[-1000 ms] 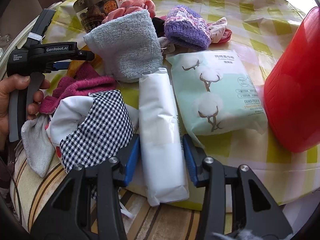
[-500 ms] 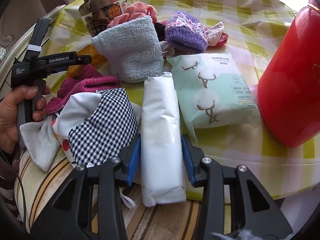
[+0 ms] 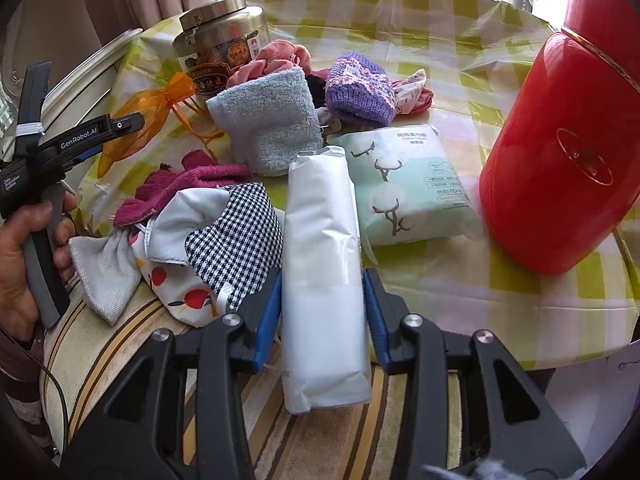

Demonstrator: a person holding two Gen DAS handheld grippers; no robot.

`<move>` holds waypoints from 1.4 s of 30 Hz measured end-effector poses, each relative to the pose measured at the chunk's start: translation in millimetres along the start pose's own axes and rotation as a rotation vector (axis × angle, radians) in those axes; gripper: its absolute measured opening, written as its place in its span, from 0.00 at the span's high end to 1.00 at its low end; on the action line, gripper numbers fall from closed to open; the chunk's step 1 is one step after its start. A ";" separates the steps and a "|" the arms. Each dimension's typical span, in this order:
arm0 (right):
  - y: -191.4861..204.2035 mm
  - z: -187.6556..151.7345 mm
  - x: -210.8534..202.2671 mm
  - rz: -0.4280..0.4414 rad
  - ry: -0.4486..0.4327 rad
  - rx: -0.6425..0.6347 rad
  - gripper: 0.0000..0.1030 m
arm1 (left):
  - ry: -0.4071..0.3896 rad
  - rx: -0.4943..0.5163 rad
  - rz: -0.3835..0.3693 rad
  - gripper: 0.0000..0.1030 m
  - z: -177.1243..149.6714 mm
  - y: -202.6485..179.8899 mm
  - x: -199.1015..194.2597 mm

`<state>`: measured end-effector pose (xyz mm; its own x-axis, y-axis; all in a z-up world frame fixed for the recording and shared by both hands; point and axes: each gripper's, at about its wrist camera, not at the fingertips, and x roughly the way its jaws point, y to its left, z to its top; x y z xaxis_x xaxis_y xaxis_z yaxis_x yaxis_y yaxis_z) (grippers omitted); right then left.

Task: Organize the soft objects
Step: 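Grasp the orange mesh sponge bag with the left gripper while the right gripper grasps the white roll, then carry both items over the white box and open both grippers to release them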

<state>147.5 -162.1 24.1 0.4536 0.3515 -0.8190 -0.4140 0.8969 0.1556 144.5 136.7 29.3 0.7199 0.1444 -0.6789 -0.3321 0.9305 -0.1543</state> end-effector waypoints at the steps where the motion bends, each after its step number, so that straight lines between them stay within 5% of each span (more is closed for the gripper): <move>1: -4.2 0.8 -1.3 0.000 -0.005 0.003 0.57 | -0.017 0.001 -0.003 0.21 -1.1 -1.7 -6.2; 12: -21.4 -17.9 -40.2 -0.018 -0.057 0.049 0.57 | -0.096 0.071 -0.124 0.21 -14.0 -53.4 -54.0; 29: -85.6 -61.1 -100.9 -0.076 -0.142 0.163 0.57 | -0.080 0.232 -0.288 0.21 -46.0 -149.5 -93.8; 42: -180.0 -111.6 -158.1 -0.258 -0.204 0.342 0.57 | -0.016 0.373 -0.473 0.21 -83.4 -247.9 -117.7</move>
<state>62.2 -409.1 64.0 0.6673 0.1202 -0.7351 0.0009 0.9868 0.1621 91.3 -139.0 87.6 0.7477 -0.3120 -0.5862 0.2607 0.9498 -0.1730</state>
